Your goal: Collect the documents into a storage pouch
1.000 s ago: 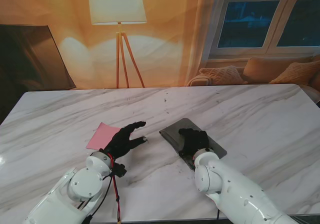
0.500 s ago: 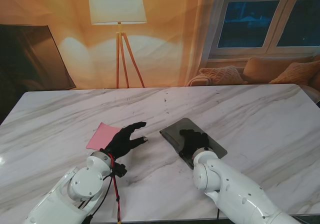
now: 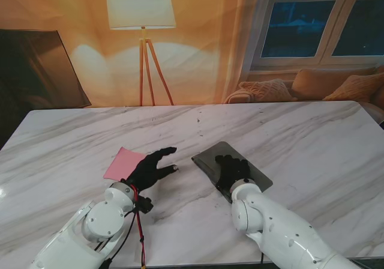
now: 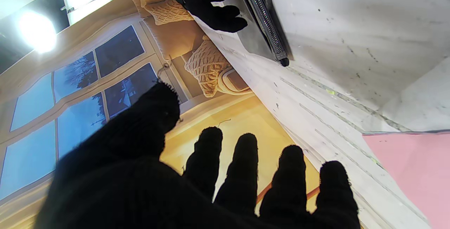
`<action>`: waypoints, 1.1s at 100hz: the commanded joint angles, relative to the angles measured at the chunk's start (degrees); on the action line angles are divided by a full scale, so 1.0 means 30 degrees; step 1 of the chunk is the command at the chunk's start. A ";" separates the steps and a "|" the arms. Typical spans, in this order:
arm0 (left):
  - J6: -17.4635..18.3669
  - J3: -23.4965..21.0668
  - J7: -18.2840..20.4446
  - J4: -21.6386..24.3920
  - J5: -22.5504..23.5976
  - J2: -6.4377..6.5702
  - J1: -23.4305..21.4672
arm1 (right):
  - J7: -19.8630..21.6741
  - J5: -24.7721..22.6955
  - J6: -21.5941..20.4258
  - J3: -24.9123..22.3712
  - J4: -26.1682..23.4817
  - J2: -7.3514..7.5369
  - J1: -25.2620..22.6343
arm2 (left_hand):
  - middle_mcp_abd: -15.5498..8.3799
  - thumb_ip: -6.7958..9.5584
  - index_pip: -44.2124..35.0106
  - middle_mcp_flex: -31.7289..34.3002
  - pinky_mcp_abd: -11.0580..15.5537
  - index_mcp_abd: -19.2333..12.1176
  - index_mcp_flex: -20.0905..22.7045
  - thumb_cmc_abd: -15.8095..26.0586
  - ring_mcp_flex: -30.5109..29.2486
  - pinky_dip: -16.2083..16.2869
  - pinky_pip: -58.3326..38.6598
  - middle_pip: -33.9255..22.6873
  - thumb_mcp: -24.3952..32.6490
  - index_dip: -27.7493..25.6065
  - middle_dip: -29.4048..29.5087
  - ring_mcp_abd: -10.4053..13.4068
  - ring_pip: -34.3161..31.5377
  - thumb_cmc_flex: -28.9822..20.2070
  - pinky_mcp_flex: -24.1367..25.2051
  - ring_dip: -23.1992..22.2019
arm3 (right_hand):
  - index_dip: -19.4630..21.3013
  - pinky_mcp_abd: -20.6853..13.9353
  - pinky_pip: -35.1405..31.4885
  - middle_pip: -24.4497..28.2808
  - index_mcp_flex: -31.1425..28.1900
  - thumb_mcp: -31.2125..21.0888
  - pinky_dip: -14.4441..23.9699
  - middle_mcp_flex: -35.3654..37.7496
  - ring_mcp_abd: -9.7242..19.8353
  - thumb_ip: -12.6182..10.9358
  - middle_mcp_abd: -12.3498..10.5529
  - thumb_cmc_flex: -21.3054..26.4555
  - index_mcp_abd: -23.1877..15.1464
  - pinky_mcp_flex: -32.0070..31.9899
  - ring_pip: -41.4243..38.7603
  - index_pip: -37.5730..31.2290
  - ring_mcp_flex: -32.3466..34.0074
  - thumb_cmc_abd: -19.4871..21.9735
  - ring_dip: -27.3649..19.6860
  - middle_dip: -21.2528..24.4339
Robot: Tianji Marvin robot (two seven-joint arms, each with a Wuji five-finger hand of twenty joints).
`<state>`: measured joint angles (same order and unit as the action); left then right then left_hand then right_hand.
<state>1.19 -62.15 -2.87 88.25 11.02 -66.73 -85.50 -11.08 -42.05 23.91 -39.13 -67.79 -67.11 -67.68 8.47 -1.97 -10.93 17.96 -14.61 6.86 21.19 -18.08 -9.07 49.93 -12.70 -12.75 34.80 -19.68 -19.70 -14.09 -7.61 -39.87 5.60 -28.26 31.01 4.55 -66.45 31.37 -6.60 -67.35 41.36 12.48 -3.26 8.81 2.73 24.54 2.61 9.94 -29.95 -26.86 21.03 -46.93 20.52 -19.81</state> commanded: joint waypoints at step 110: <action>-0.0570 -0.0036 0.0325 0.0119 -0.0369 -0.0133 -0.0018 | -0.1644 0.0727 -0.0089 -0.2599 -0.0887 -0.0521 -0.0699 | 0.0198 -0.0096 0.0065 0.0566 0.0561 -0.0197 0.0209 0.0414 0.0103 0.0285 0.0020 -0.0122 -0.0448 -0.0090 -0.0214 0.0197 0.0145 0.0069 0.0378 -0.0184 | -0.3168 -0.1506 -1.3020 0.6683 -1.4505 0.0323 0.1009 1.5958 0.2010 0.1868 0.1521 0.8278 -0.2791 1.3079 -1.5451 -1.1039 1.4383 0.4802 0.3968 -0.4564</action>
<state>-0.30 -62.14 -2.80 88.27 9.87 -66.88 -85.42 -17.15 -40.40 24.07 -46.08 -68.20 -68.88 -68.81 9.14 -1.97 -10.94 17.96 -14.61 6.87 21.77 -17.74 -9.07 49.93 -12.71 -12.75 34.91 -19.68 -19.71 -14.10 -7.59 -40.01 6.13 -28.26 17.80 2.06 -98.71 49.06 -42.41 -64.97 45.14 56.57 1.55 15.32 4.99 44.98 -0.91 47.77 -73.02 -52.15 62.43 -36.21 31.28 -31.84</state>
